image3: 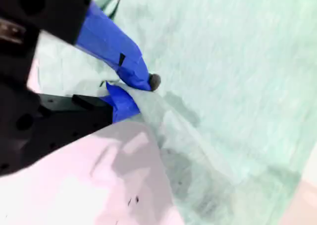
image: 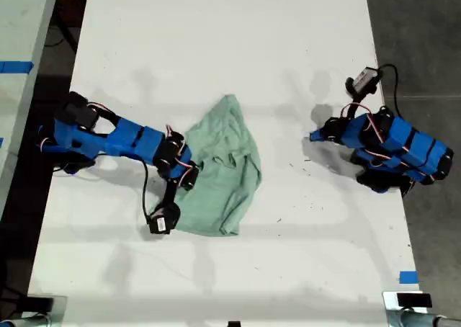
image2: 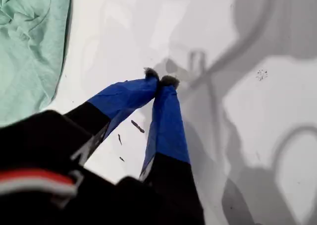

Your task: Fold t shirt

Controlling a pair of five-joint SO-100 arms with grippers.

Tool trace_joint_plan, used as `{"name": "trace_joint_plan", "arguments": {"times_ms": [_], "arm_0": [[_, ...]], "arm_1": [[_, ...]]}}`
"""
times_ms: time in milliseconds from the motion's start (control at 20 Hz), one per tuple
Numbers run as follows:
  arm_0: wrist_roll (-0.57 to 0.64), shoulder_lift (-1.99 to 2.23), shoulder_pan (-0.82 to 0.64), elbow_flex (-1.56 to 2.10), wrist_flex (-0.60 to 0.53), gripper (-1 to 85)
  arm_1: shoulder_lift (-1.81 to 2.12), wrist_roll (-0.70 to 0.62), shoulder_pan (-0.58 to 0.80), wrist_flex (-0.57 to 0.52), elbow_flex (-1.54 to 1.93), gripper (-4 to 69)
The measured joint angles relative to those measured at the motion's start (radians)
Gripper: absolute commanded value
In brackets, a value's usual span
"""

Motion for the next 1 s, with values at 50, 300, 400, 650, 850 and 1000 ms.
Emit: {"name": "trace_joint_plan", "arguments": {"times_ms": [50,300,400,650,850,1000], "arm_0": [[0.038,-0.011,-0.002,-0.058,-0.031,-0.3],[0.117,-0.009,-0.026,-0.110,-0.141,11.3],[0.141,-0.009,-0.046,-0.110,-0.172,28.5],[0.262,-0.009,-0.074,-0.110,-0.321,26.7],[0.287,-0.009,-0.100,-0.109,-0.336,19.7],[0.287,0.055,-0.117,-0.084,-0.284,5.6]], "arm_1": [[0.000,0.000,0.000,0.000,0.000,1.5],[0.000,0.000,0.000,0.000,0.000,1.5],[0.000,0.000,0.000,0.000,0.000,1.5],[0.000,0.000,0.000,0.000,0.000,1.5],[0.000,0.000,0.000,0.000,0.000,1.5],[0.000,0.000,0.000,0.000,0.000,1.5]]}}
